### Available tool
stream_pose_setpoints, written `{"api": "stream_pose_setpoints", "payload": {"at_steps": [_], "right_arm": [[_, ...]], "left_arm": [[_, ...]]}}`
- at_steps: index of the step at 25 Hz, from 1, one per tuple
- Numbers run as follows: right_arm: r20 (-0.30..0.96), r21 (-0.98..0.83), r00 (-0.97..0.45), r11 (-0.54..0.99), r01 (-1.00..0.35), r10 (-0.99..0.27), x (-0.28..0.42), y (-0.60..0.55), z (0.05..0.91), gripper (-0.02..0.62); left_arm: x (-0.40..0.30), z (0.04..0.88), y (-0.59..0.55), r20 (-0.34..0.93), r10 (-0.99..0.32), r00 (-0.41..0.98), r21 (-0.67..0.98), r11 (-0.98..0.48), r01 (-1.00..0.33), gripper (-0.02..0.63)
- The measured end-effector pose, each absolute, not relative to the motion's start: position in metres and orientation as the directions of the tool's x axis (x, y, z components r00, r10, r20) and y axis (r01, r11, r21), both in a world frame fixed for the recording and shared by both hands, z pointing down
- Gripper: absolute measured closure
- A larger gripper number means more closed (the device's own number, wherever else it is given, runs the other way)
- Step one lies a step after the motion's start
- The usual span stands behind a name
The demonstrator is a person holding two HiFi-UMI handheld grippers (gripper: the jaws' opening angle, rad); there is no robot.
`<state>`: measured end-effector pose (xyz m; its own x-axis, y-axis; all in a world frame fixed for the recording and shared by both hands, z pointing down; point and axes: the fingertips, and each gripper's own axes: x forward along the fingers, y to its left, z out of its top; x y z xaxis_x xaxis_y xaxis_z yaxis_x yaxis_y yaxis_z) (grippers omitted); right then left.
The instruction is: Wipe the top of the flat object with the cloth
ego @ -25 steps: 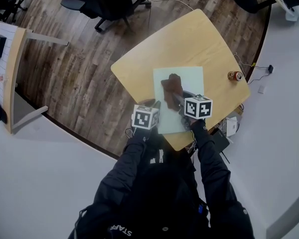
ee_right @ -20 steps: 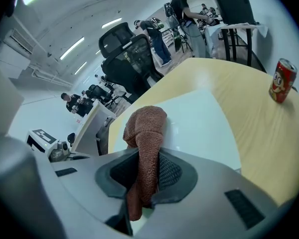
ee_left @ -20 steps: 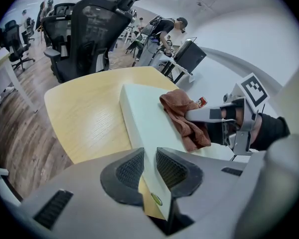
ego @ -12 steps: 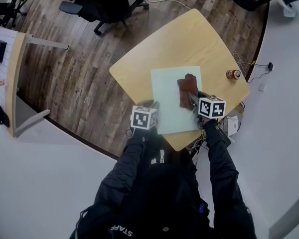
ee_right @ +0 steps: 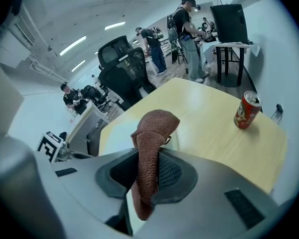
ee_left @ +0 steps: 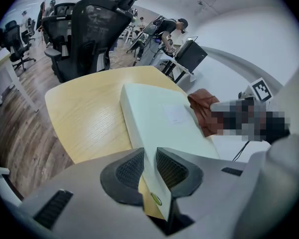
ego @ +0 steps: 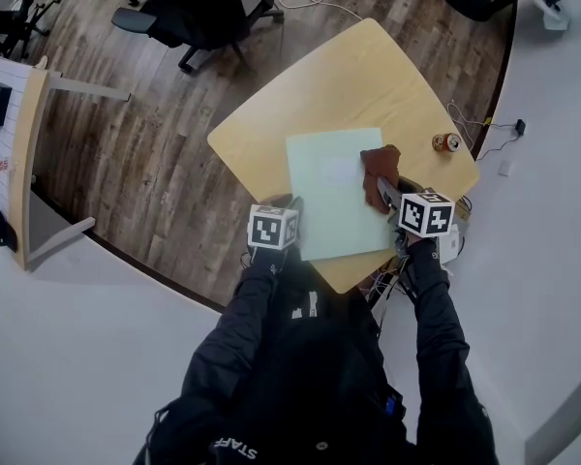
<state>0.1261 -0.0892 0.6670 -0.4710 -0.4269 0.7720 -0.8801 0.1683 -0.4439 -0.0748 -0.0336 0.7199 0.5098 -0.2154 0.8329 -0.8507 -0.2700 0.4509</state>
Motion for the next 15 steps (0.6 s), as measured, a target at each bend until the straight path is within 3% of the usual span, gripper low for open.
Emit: {"api": "stream_pose_setpoints", "payload": {"at_steps": [6, 15], "right_arm": [[0.671, -0.554, -0.580, 0.208, -0.806, -0.462, 0.075, -0.081, 0.622, 0.506], [0.586, -0.727, -0.735, 0.181, -0.663, -0.342, -0.025, -0.038, 0.644, 0.506]], "left_arm": [[-0.073, 0.721, -0.031, 0.836, -0.207, 0.507, 0.452, -0.262, -0.852, 0.511], [-0.073, 0.721, -0.033, 0.835, -0.207, 0.510, 0.457, -0.257, -0.852, 0.511]]}}
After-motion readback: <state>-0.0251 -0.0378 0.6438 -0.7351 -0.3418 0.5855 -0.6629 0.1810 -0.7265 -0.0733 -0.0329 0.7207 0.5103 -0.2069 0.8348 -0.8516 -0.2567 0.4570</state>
